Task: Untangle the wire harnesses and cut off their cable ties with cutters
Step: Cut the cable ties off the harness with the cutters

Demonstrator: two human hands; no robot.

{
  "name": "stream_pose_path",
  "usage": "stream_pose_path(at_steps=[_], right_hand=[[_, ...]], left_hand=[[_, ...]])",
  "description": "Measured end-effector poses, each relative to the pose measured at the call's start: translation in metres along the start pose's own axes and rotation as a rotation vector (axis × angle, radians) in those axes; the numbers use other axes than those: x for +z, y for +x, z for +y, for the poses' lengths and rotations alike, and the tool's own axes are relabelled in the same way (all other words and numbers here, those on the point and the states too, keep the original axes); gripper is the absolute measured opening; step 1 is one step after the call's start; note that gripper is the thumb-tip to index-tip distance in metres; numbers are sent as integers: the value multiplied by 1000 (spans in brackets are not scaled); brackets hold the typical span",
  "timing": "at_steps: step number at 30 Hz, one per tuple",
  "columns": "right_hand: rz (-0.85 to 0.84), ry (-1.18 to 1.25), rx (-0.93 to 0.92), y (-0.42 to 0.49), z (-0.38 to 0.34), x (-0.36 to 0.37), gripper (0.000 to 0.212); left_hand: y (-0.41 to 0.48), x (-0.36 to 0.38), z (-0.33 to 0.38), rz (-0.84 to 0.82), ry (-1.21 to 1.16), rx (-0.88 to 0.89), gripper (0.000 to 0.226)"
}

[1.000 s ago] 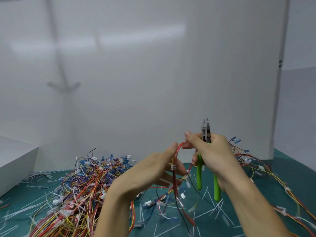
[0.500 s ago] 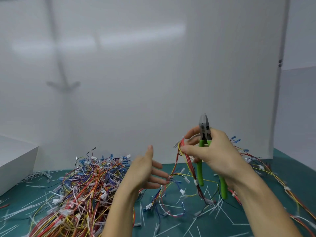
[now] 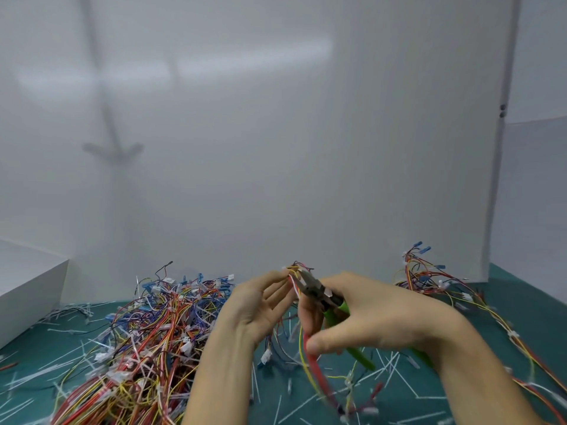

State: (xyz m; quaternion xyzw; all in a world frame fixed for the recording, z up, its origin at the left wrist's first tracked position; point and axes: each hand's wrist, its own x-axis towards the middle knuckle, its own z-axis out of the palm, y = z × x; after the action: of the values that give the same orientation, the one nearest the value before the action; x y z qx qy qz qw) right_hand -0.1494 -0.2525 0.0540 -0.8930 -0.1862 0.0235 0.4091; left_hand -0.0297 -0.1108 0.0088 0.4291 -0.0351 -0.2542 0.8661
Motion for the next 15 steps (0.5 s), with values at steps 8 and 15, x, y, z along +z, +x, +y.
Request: stream_pose_path(at_steps=[8,15], right_hand=[[295,177,47,2,0,-3,28],[823,565,124,8,15,-18,36]], left_hand=[[-14,12,12,-90,243,100,54],[-31,16,29,-135,210,240,51]])
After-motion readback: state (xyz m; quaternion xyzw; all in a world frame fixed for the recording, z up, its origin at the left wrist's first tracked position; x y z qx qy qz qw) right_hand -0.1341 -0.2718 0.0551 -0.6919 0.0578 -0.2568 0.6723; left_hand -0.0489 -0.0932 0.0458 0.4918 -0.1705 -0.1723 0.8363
